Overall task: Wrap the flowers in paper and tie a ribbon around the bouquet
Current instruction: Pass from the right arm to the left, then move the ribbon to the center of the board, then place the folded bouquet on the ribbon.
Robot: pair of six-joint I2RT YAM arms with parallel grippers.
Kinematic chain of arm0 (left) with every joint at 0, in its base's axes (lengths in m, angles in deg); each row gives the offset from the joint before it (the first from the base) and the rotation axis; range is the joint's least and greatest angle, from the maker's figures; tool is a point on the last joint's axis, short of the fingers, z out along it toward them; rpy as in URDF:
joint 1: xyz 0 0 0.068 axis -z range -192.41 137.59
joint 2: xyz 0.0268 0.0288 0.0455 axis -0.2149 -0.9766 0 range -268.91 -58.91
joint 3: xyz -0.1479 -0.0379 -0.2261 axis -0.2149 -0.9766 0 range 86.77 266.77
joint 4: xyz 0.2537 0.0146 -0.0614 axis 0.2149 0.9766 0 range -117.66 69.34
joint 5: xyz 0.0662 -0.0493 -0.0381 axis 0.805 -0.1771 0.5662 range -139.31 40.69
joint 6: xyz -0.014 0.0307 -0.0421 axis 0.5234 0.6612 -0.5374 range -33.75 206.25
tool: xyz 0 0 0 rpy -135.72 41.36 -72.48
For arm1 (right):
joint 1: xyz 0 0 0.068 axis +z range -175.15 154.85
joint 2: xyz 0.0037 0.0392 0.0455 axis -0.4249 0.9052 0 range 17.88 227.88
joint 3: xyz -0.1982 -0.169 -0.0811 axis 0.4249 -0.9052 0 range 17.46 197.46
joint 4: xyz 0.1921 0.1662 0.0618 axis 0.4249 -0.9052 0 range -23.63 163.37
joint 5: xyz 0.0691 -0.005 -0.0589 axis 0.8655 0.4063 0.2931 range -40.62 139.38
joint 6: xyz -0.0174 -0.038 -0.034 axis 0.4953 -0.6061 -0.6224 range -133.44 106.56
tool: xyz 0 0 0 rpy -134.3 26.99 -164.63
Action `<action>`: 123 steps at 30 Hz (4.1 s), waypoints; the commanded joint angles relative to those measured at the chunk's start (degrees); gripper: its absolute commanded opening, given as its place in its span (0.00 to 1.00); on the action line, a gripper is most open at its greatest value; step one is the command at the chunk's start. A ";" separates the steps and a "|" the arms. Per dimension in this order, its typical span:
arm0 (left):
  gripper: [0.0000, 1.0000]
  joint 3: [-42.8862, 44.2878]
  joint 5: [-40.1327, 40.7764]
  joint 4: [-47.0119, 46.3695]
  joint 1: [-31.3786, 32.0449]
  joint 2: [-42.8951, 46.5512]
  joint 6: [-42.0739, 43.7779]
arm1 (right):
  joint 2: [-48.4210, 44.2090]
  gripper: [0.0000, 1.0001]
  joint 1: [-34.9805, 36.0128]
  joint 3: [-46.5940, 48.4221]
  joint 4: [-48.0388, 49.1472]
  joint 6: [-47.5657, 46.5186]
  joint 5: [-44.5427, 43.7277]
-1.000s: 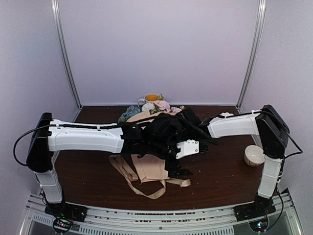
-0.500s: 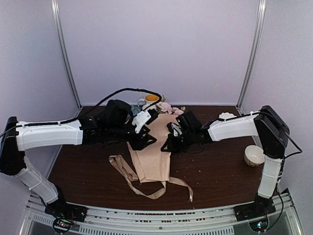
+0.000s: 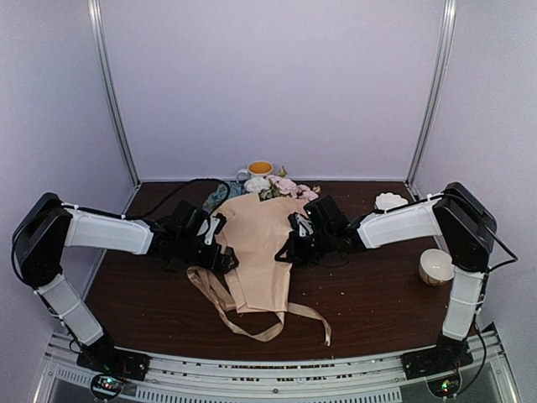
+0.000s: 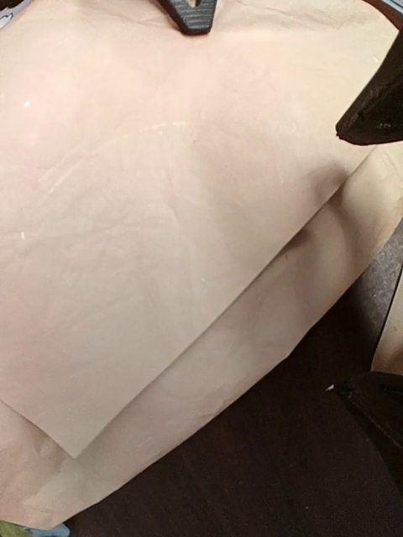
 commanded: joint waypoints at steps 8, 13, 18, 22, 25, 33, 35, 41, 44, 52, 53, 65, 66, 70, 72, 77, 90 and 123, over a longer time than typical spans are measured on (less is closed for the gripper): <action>0.95 2.31 -12.97 -8.03 -3.02 -8.31 -2.27 | 0.21 0.00 0.60 -0.44 4.53 1.00 -1.88; 0.83 3.10 -15.18 -8.98 -3.78 -10.60 -2.37 | 0.64 0.00 0.82 -0.10 4.92 1.32 -1.47; 0.55 2.80 -17.87 -12.01 -3.73 -10.79 -3.18 | 0.99 0.00 1.05 0.18 4.98 1.53 -1.45; 0.21 2.45 -18.51 -12.96 -3.78 -10.49 -3.46 | 1.01 0.00 1.08 -0.02 4.88 1.36 -1.51; 0.06 2.19 -18.83 -13.50 -3.73 -10.53 -3.65 | 1.18 0.00 1.06 -0.07 4.77 1.36 -1.53; 0.00 1.93 -17.96 -13.50 -3.78 -10.58 -4.05 | 0.61 0.10 1.12 0.66 1.98 -0.55 -2.27; 0.00 1.94 -17.67 -13.19 -3.84 -10.60 -4.02 | -0.78 0.20 1.12 1.09 -1.48 -3.32 -3.24; 0.00 2.68 -17.76 -12.28 -3.87 -10.53 -3.38 | -9.33 0.42 1.20 0.49 -19.51 -17.24 -8.65; 0.00 2.78 -17.87 -11.99 -3.86 -10.52 -3.23 | -14.92 0.48 1.58 -2.76 -26.50 -20.71 -13.54; 0.00 2.94 -18.16 -11.44 -3.79 -10.13 -3.01 | -20.22 0.58 8.82 -7.77 -41.33 -21.62 -23.84; 0.00 3.02 -18.17 -11.10 -3.78 -10.09 -2.93 | -19.60 0.62 10.49 -7.36 -42.14 -21.54 -24.30; 0.00 3.59 -18.75 -9.22 -3.81 -7.16 -1.92 | -12.67 0.22 16.90 -9.35 -37.30 -18.72 -15.68; 0.00 3.57 -19.04 -9.24 -3.82 -7.06 -2.04 | -12.66 0.15 16.86 -9.48 -37.26 -18.59 -16.84; 0.00 4.19 -20.35 -9.30 -3.84 -6.47 -2.41 | -13.41 0.00 14.42 -8.92 -34.96 -18.77 -20.86; 0.00 4.59 -20.62 -9.10 -3.86 -6.00 -2.15 | -13.58 0.00 11.30 -8.86 -32.11 -18.66 -21.75; 0.00 5.38 -20.80 -8.43 -3.81 -5.09 -1.53 | -12.35 0.00 1.16 -9.50 -20.92 -17.06 -20.67; 0.00 6.03 -21.06 -7.23 -3.83 -3.68 -0.63 | -10.99 0.00 -22.90 -2.66 -10.59 -13.07 -20.51; 0.00 5.57 -22.89 -11.23 -3.74 -10.36 -2.90 | -2.15 0.00 4.77 15.92 -8.60 -17.42 -12.07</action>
